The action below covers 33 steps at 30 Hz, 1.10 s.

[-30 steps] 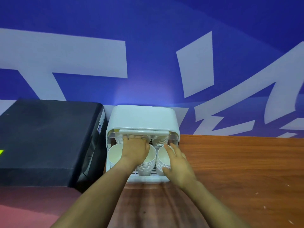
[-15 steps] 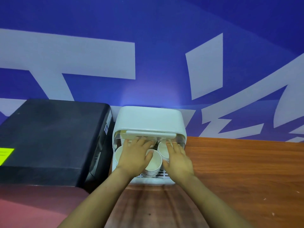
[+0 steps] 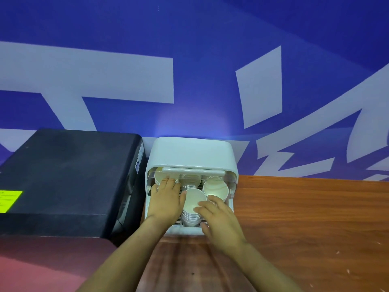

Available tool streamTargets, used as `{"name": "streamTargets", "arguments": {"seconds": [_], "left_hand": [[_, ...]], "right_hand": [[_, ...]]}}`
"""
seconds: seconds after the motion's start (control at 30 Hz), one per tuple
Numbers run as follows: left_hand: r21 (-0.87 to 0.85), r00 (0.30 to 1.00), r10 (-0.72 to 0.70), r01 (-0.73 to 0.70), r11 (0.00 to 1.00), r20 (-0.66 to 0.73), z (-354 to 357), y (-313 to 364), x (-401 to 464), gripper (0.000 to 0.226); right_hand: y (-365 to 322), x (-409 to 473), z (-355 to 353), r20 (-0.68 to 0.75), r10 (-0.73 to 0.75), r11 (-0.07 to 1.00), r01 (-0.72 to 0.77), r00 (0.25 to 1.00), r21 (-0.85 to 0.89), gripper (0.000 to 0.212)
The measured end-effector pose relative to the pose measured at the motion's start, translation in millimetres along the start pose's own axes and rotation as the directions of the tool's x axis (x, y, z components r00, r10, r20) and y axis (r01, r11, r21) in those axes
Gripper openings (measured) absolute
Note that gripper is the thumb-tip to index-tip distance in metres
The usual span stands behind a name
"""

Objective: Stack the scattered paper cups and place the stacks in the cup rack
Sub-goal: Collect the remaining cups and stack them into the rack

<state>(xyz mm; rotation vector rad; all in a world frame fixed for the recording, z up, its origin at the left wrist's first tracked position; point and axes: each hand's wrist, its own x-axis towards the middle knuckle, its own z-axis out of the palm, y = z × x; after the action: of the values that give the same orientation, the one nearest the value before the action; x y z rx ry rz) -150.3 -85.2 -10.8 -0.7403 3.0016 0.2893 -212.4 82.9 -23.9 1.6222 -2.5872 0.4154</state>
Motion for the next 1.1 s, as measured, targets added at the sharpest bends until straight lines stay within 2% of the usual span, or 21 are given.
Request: {"name": "streamTargets", "arguments": {"seconds": [0.07, 0.13, 0.3, 0.43, 0.6, 0.77, 0.93, 1.1], "left_hand": [[0.028, 1.0, 0.007, -0.008, 1.0, 0.02, -2, -1, -1, 0.084], [0.007, 0.999, 0.017, -0.017, 1.0, 0.047, -5, -4, -7, 0.076], [-0.091, 0.989, 0.034, -0.047, 0.995, -0.142, -10, -19, -36, 0.053], [-0.082, 0.999, -0.015, 0.018, 0.996, 0.043, -5, -29, -46, 0.056], [-0.103, 0.999, -0.026, 0.029, 0.994, 0.033, -10, -30, -38, 0.04], [-0.075, 0.998, -0.049, 0.052, 0.996, 0.033, -15, -31, -28, 0.039], [-0.034, 0.998, -0.056, 0.056, 0.998, 0.012, -20, -35, -23, 0.042], [-0.035, 0.999, -0.039, 0.039, 0.999, -0.002, -19, -31, -25, 0.033]], "right_hand": [[-2, 8, 2, 0.007, 0.013, 0.997, -0.013, 1.0, -0.072, 0.039], [-5, 15, 2, 0.016, 0.022, 0.989, -0.02, 1.0, -0.148, 0.036], [-12, 32, 2, 0.0, 0.068, 0.968, -0.066, 0.998, -0.244, 0.037], [-17, 39, 5, 0.003, 0.133, 0.95, -0.126, 0.991, -0.286, 0.04], [-18, 33, 7, -0.012, 0.107, 0.953, -0.106, 0.994, -0.285, 0.039], [-20, 34, 9, -0.003, 0.099, 0.958, -0.096, 0.995, -0.272, 0.041], [-29, 25, 14, -0.055, 0.004, 0.973, -0.017, 0.998, -0.232, 0.04], [-23, 45, 11, 0.008, 0.079, 0.974, -0.075, 0.997, -0.214, 0.044]]}}
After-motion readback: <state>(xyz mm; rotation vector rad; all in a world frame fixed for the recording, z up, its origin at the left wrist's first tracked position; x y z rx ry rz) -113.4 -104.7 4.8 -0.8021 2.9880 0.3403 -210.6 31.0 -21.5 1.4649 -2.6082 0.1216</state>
